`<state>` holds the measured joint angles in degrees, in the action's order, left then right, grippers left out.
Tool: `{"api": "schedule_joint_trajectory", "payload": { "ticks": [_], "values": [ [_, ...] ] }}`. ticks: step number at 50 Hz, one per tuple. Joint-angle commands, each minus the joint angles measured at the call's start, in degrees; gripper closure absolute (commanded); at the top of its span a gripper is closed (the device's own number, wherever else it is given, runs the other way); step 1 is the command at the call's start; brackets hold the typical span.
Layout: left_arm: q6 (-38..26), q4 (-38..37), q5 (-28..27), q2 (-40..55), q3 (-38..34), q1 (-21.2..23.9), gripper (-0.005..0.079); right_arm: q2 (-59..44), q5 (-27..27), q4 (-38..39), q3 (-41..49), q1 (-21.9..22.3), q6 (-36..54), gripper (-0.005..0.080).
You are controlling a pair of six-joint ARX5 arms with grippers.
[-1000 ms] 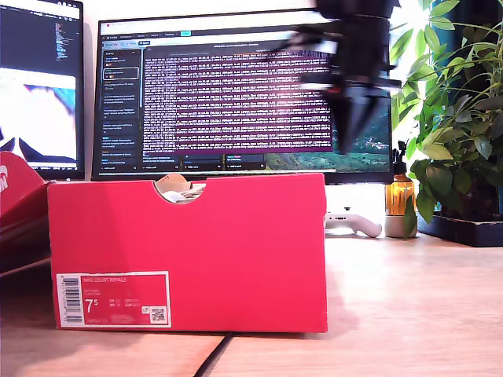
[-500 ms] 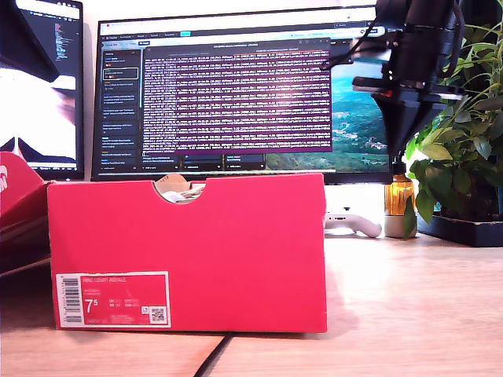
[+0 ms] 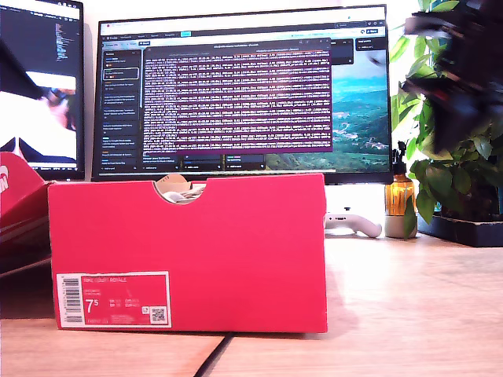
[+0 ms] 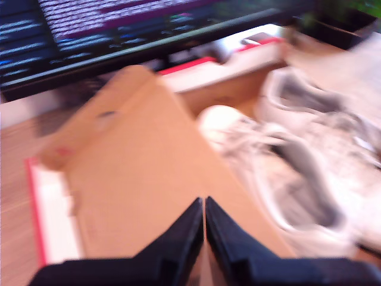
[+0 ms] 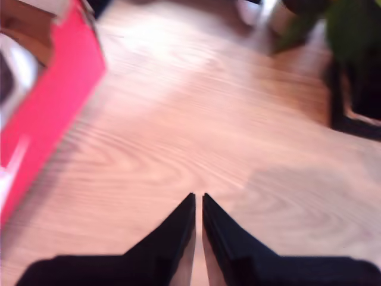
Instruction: Pack the white shoes by picking the first shoe and placing it inside the red shoebox, left side, then picking and rotating the second shoe and placing it in the shoebox
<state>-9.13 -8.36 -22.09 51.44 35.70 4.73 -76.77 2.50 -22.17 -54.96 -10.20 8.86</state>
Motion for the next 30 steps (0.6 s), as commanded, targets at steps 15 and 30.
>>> {"api": "schedule_joint_trajectory", "payload": {
  "ticks": [15, 30],
  "values": [
    [8.39, 11.28, 8.55, -14.86, -16.70, -0.20, 0.0761, 16.39, 3.23, 23.06, 24.76, -0.11, -1.16, 0.0763],
    [9.20, 13.53, 13.00, -31.26, -26.75, -0.22, 0.0761, 21.24, 5.73, 38.56, 38.97, -0.04, -4.35, 0.0763]
  ]
}}
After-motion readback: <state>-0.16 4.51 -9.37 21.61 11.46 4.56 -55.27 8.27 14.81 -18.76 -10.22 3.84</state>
